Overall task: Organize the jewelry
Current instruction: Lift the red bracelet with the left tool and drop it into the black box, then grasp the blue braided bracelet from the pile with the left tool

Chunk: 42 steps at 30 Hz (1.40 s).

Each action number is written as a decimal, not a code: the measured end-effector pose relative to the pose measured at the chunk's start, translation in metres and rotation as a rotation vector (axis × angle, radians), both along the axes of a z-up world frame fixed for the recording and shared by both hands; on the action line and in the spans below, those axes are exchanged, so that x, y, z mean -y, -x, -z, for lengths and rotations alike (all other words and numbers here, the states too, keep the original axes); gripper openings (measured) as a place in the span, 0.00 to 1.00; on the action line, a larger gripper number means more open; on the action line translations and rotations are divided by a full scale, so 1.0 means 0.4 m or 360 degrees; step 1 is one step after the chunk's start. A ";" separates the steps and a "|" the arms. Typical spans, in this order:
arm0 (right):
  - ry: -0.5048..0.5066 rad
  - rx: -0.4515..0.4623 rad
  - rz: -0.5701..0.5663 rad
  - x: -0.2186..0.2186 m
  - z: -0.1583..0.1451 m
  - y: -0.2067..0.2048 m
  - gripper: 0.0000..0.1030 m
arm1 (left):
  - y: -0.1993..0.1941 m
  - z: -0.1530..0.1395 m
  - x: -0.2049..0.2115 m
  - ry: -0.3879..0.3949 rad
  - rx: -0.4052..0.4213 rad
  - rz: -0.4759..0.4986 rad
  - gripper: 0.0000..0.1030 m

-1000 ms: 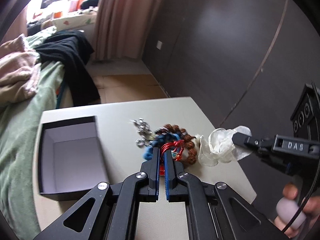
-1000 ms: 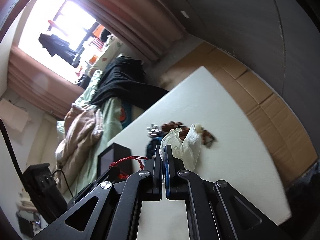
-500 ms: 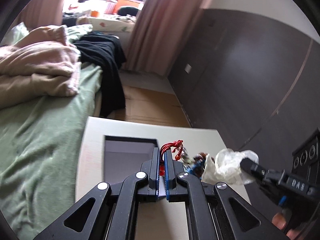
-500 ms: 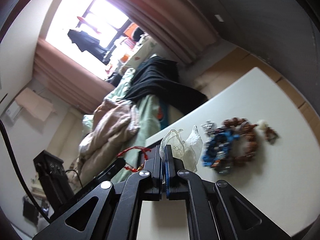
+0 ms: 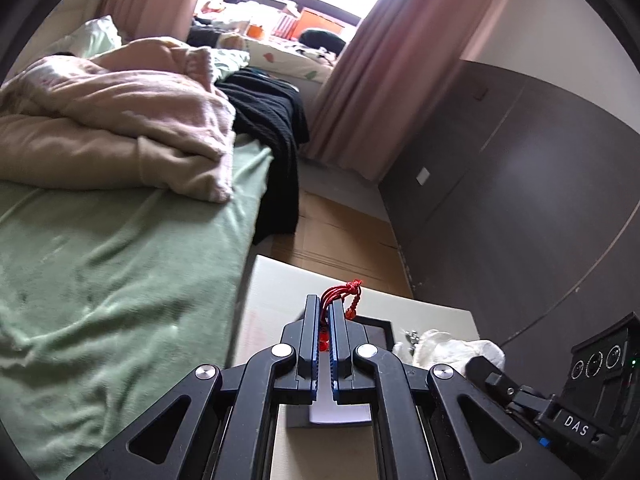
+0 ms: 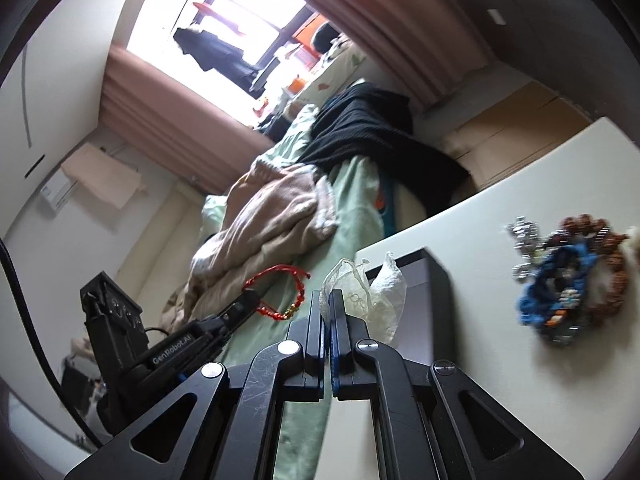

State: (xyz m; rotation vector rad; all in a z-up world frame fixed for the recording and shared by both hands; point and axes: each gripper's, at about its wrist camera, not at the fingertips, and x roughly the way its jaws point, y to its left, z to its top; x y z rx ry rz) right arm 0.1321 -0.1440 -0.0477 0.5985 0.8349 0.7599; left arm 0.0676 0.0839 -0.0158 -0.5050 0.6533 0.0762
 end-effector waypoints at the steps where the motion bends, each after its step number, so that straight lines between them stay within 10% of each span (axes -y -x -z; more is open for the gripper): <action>1: -0.0006 -0.0003 -0.0028 -0.017 0.003 -0.006 0.04 | 0.000 -0.001 -0.009 -0.0003 0.0001 -0.0009 0.03; 5: -0.0037 -0.0022 -0.0119 -0.066 0.015 -0.041 0.04 | 0.002 -0.002 -0.039 -0.0002 0.0002 -0.0059 0.03; 9: -0.0036 -0.0166 -0.0166 -0.086 0.061 -0.073 0.73 | -0.008 0.007 -0.050 -0.0005 -0.0017 -0.0075 0.03; 26: 0.0155 -0.0180 0.0188 0.116 0.023 -0.048 0.75 | -0.084 0.066 0.113 -0.0066 -0.0230 0.0169 0.05; 31: 0.0170 -0.0191 0.0216 0.151 0.018 -0.046 0.75 | -0.094 0.114 0.081 0.0048 -0.0364 0.0098 0.54; 42: 0.0218 -0.0155 0.0348 0.258 -0.013 -0.033 0.75 | -0.060 0.060 0.148 -0.0062 -0.0202 0.0162 0.69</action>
